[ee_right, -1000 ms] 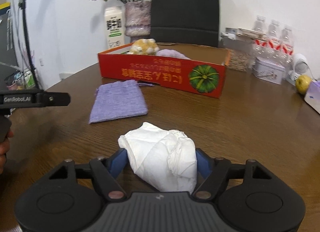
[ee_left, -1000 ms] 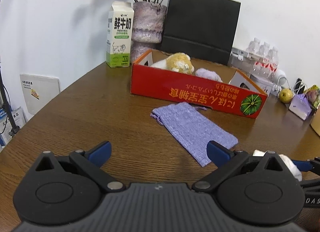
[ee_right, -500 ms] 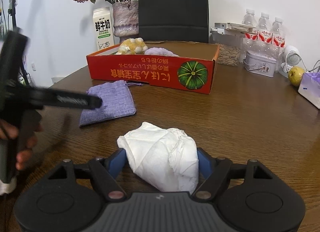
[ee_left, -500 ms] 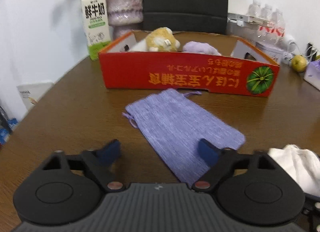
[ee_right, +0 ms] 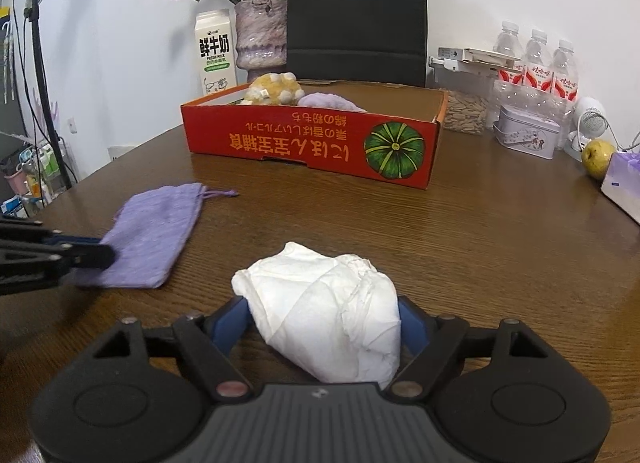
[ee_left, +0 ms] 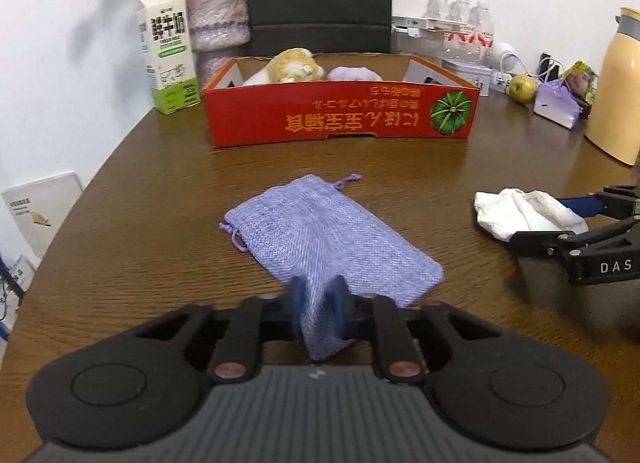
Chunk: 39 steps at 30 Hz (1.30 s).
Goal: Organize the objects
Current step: 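Grasp the purple drawstring pouch with the left gripper while the right holds the cloth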
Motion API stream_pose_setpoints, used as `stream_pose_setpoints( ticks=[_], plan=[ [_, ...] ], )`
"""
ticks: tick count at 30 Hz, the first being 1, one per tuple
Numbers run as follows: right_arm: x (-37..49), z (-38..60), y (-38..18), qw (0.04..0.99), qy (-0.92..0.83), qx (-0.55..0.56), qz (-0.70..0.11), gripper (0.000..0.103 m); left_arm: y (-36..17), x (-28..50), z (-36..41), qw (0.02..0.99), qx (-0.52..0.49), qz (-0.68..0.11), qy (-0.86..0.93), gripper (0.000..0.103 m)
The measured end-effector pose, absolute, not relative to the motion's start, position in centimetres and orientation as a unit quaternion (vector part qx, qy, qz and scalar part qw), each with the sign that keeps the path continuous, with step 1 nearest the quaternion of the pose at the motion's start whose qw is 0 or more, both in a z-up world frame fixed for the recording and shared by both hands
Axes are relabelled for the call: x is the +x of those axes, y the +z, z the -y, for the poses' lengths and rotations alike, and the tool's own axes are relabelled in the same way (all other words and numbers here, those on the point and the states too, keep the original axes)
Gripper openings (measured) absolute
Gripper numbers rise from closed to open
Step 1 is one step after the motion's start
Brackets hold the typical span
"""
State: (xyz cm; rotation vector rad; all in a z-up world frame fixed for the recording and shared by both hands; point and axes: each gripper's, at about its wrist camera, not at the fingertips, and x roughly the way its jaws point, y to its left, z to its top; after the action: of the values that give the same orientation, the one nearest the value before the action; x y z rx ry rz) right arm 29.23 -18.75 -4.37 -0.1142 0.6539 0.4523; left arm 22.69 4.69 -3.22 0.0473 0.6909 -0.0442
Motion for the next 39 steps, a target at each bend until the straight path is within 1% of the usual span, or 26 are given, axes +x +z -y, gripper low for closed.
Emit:
stream_pose_setpoints(
  ticks=[1, 3, 4, 6, 10, 19, 21, 27, 34, 35, 37, 39],
  plan=[
    [29.2, 18.7, -4.4, 0.92, 0.22, -0.056, -0.318, 0.079, -3.0, 22.5, -4.7, 0.942, 0.02, -0.334, -0.018, 0.043],
    [29.2, 18.8, -4.4, 0.92, 0.22, -0.056, -0.318, 0.079, -2.3, 22.3, -4.8, 0.949, 0.008, -0.315, -0.011, 0.099],
    [29.2, 18.7, -4.4, 0.92, 0.22, -0.056, -0.318, 0.079, -1.9, 22.0, -4.6, 0.954, 0.005, -0.3, -0.001, 0.103],
    [29.2, 18.7, -4.4, 0.92, 0.22, -0.056, -0.318, 0.08, -1.4, 22.3, -4.0, 0.956, 0.007, -0.292, 0.008, 0.103],
    [29.2, 18.7, -4.4, 0.92, 0.22, -0.057, -0.318, 0.081, -1.4, 24.4, -2.8, 0.95, -0.015, -0.31, 0.038, 0.103],
    [29.1, 18.6, -4.5, 0.919, 0.223, -0.057, -0.319, 0.082, -4.1, 28.5, -1.3, 0.928, -0.008, -0.365, 0.078, 0.103],
    [29.1, 18.5, -4.5, 0.919, 0.224, -0.058, -0.319, 0.082, -4.3, 28.4, -1.9, 0.929, -0.028, -0.36, 0.077, 0.103],
    [29.2, 18.4, -4.6, 0.917, 0.228, -0.063, -0.321, 0.084, -4.7, 27.8, -1.9, 0.934, -0.027, -0.347, 0.082, 0.103],
    [29.1, 18.3, -4.6, 0.917, 0.227, -0.066, -0.321, 0.084, -4.7, 27.6, -2.0, 0.937, -0.029, -0.339, 0.077, 0.103],
    [29.1, 18.3, -4.6, 0.917, 0.226, -0.066, -0.321, 0.084, -4.6, 27.4, -2.1, 0.938, -0.03, -0.337, 0.077, 0.1],
    [29.1, 18.3, -4.5, 0.918, 0.225, -0.068, -0.32, 0.083, -4.4, 27.0, -2.1, 0.941, -0.032, -0.328, 0.073, 0.087],
    [29.0, 18.3, -4.5, 0.918, 0.225, -0.069, -0.318, 0.081, -4.1, 26.6, -2.1, 0.944, -0.031, -0.32, 0.067, 0.057]
  ],
)
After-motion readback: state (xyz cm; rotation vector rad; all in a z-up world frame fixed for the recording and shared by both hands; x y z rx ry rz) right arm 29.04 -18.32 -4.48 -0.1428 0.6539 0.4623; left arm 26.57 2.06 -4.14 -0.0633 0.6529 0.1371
